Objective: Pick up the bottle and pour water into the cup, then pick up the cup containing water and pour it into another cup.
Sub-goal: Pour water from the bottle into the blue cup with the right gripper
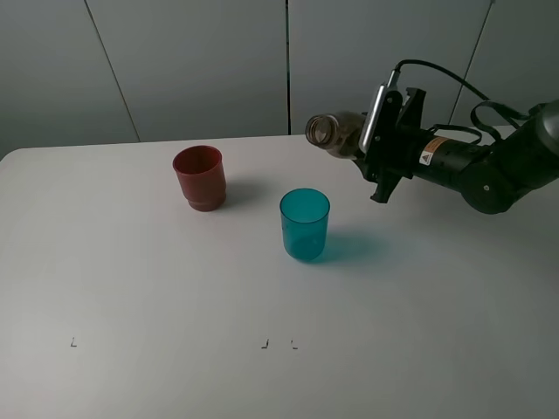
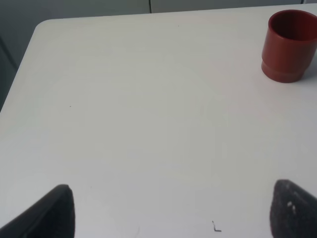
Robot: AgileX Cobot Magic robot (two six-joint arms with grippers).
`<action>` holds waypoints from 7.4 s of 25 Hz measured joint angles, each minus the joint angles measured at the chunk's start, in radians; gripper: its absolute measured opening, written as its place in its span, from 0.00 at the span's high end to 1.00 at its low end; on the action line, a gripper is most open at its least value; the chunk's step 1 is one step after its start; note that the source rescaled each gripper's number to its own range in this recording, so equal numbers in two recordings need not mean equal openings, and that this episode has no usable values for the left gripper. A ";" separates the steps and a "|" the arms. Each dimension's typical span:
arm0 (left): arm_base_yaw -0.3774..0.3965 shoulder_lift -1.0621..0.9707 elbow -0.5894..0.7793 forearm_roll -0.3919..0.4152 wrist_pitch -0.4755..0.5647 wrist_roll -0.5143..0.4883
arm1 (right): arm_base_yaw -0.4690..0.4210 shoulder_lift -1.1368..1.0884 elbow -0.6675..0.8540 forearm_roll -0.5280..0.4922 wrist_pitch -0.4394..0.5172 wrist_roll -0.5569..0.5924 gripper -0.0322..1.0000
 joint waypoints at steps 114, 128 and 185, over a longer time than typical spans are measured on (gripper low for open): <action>0.000 0.000 0.000 0.000 0.000 0.007 | -0.006 0.000 0.002 -0.120 -0.002 -0.422 0.97; 0.000 0.000 0.000 0.000 0.000 0.000 | -0.006 0.000 0.002 -0.094 -0.002 -0.452 0.97; 0.000 0.000 0.000 0.000 0.000 0.007 | -0.006 0.000 0.002 -0.059 -0.083 -0.636 0.97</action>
